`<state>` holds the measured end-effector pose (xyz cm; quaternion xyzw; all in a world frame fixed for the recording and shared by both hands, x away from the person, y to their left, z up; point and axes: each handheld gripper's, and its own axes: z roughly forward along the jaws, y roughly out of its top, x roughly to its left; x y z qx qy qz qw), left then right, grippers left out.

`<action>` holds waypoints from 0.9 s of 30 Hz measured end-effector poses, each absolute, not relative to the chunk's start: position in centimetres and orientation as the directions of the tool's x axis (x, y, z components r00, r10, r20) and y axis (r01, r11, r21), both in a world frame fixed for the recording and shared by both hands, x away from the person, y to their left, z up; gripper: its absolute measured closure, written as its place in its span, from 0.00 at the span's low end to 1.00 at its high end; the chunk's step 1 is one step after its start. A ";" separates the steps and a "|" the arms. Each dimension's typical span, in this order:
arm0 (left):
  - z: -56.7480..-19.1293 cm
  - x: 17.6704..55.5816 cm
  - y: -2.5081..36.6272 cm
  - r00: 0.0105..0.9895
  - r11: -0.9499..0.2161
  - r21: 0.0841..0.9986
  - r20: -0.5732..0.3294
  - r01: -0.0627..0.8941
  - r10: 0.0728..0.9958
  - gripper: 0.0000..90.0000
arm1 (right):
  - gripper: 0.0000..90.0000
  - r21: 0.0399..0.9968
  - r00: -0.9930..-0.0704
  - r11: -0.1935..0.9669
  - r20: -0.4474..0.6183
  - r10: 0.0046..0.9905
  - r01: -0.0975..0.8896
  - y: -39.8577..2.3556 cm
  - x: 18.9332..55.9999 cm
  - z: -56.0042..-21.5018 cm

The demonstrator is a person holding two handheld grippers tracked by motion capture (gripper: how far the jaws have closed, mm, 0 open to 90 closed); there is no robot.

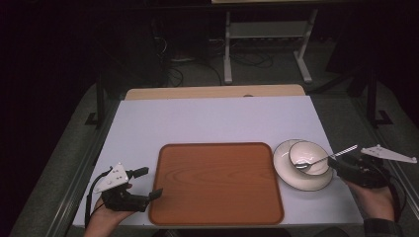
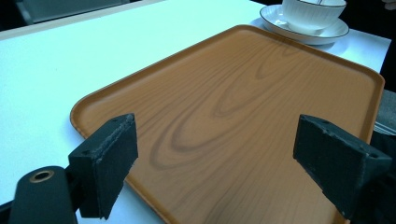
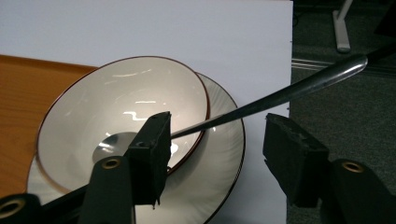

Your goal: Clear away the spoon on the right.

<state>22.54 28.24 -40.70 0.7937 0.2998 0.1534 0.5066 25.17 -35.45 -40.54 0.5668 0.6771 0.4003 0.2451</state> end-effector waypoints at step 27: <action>-40.6 22.1 28.6 0.772 -0.312 0.896 -0.052 0.316 0.633 0.15 | 0.60 0.820 -0.222 -0.008 0.165 0.961 0.572 -35.3 27.9 -41.0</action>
